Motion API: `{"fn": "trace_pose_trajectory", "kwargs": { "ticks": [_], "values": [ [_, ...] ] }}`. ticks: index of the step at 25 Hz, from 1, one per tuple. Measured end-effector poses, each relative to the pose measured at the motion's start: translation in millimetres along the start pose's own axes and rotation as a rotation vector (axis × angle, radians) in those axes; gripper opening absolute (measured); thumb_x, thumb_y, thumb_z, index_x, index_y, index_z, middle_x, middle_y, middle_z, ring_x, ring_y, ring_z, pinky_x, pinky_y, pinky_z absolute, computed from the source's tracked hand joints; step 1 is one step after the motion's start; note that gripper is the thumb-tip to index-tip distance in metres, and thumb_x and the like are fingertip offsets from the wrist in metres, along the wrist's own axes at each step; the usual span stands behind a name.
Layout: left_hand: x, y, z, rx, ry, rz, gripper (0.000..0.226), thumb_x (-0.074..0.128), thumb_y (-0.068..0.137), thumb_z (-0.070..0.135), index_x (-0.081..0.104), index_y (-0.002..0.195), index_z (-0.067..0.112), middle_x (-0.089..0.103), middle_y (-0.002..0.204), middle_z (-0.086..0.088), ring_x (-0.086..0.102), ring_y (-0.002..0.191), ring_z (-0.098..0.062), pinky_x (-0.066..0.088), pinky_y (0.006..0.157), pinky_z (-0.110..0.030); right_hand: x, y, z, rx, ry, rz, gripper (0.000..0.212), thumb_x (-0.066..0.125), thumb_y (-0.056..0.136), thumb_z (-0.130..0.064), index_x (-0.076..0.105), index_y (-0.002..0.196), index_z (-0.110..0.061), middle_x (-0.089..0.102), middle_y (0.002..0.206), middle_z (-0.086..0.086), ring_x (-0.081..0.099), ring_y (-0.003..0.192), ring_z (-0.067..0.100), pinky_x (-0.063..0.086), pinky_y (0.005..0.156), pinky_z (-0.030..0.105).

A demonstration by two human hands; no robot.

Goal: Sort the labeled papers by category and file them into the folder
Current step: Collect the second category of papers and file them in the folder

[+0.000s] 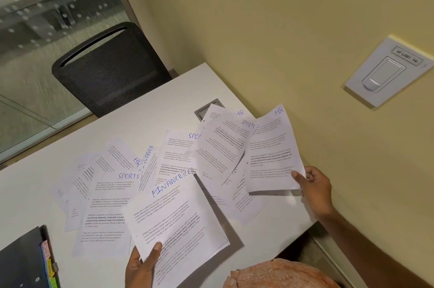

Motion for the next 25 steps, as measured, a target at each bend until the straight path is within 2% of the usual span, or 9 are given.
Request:
{"fn": "trace_pose_trajectory", "kwargs": {
  "ticks": [4, 5, 9, 12, 15, 18, 21, 23, 25],
  "values": [
    [1, -4, 4, 0.005, 0.007, 0.008, 0.046, 0.075, 0.092, -0.003, 0.068, 0.137, 0.007, 0.077, 0.125, -0.011, 0.076, 0.107, -0.031, 0.063, 0.085, -0.028, 28, -10, -10, 0.065, 0.140, -0.087, 0.015, 0.077, 0.098, -0.011, 0.069, 0.104, -0.001, 0.070, 0.078, -0.002, 0.053, 0.052, 0.002, 0.042, 0.048, 0.022],
    [0, -5, 4, 0.007, 0.005, 0.023, 0.046, 0.074, 0.092, -0.004, 0.068, 0.137, 0.005, 0.077, 0.125, -0.012, 0.077, 0.105, -0.027, 0.063, 0.082, -0.026, 37, -12, -7, 0.098, 0.143, -0.110, 0.015, 0.078, 0.098, -0.012, 0.068, 0.105, -0.002, 0.070, 0.075, -0.004, 0.052, 0.051, 0.002, 0.041, 0.047, 0.021],
    [-3, -14, 3, 0.013, -0.010, 0.067, 0.043, 0.075, 0.092, -0.002, 0.070, 0.133, 0.006, 0.076, 0.125, -0.017, 0.074, 0.108, -0.037, 0.063, 0.076, -0.020, 78, -29, 9, 0.171, 0.055, -0.255, 0.015, 0.080, 0.096, -0.011, 0.068, 0.100, -0.004, 0.078, 0.084, 0.003, 0.055, 0.050, 0.004, 0.039, 0.044, 0.022],
    [-6, -19, 2, 0.012, -0.007, 0.091, 0.041, 0.074, 0.092, -0.006, 0.069, 0.131, 0.004, 0.078, 0.122, -0.015, 0.079, 0.093, -0.019, 0.061, 0.073, -0.016, 111, -39, 19, 0.192, -0.048, -0.335, 0.012, 0.079, 0.095, -0.006, 0.068, 0.093, -0.009, 0.076, 0.085, 0.001, 0.060, 0.048, -0.001, 0.042, 0.042, 0.018],
    [-9, -20, 3, 0.018, -0.037, 0.093, 0.041, 0.074, 0.091, -0.007, 0.070, 0.131, 0.004, 0.074, 0.130, -0.017, 0.076, 0.108, -0.026, 0.061, 0.081, -0.017, 140, -40, 42, 0.186, -0.201, -0.408, 0.012, 0.083, 0.092, -0.018, 0.072, 0.095, -0.022, 0.080, 0.093, -0.001, 0.066, 0.060, 0.011, 0.049, 0.048, 0.024],
    [-5, -26, 10, 0.009, -0.129, 0.078, 0.044, 0.070, 0.092, -0.011, 0.064, 0.136, -0.005, 0.069, 0.133, -0.016, 0.077, 0.086, 0.002, 0.058, 0.073, -0.008, 153, -37, 61, 0.176, -0.324, -0.468, 0.018, 0.085, 0.088, -0.032, 0.072, 0.098, -0.026, 0.079, 0.091, -0.004, 0.065, 0.062, 0.016, 0.052, 0.052, 0.028],
    [-4, -28, 12, 0.005, -0.139, 0.079, 0.045, 0.069, 0.093, -0.011, 0.063, 0.138, -0.005, 0.068, 0.135, -0.018, 0.075, 0.079, 0.007, 0.058, 0.071, -0.007, 156, -33, 72, 0.193, -0.415, -0.499, 0.026, 0.086, 0.082, -0.040, 0.069, 0.094, -0.025, 0.075, 0.086, -0.005, 0.064, 0.063, 0.018, 0.056, 0.055, 0.031],
    [-5, -30, 14, 0.002, -0.098, 0.102, 0.044, 0.069, 0.093, -0.010, 0.064, 0.136, -0.003, 0.069, 0.133, -0.018, 0.076, 0.078, 0.005, 0.058, 0.070, -0.008, 152, -27, 78, 0.117, -0.578, -0.479, 0.033, 0.083, 0.078, -0.051, 0.066, 0.093, -0.027, 0.073, 0.090, -0.008, 0.070, 0.077, 0.020, 0.063, 0.069, 0.039],
    [-8, -29, 12, -0.005, -0.075, 0.101, 0.042, 0.070, 0.093, -0.009, 0.065, 0.135, -0.001, 0.071, 0.132, -0.019, 0.076, 0.078, 0.003, 0.059, 0.070, -0.010, 142, -21, 79, -0.005, -0.758, -0.349, 0.041, 0.081, 0.078, -0.056, 0.066, 0.106, -0.030, 0.068, 0.111, -0.003, 0.068, 0.103, 0.024, 0.062, 0.086, 0.045]
  ]
}}
Point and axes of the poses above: each hand's wrist, its own y-axis towards the middle knuckle, its own x-axis out of the palm, z = x × y, the point moved 2 cm from there along y, towards the middle knuckle
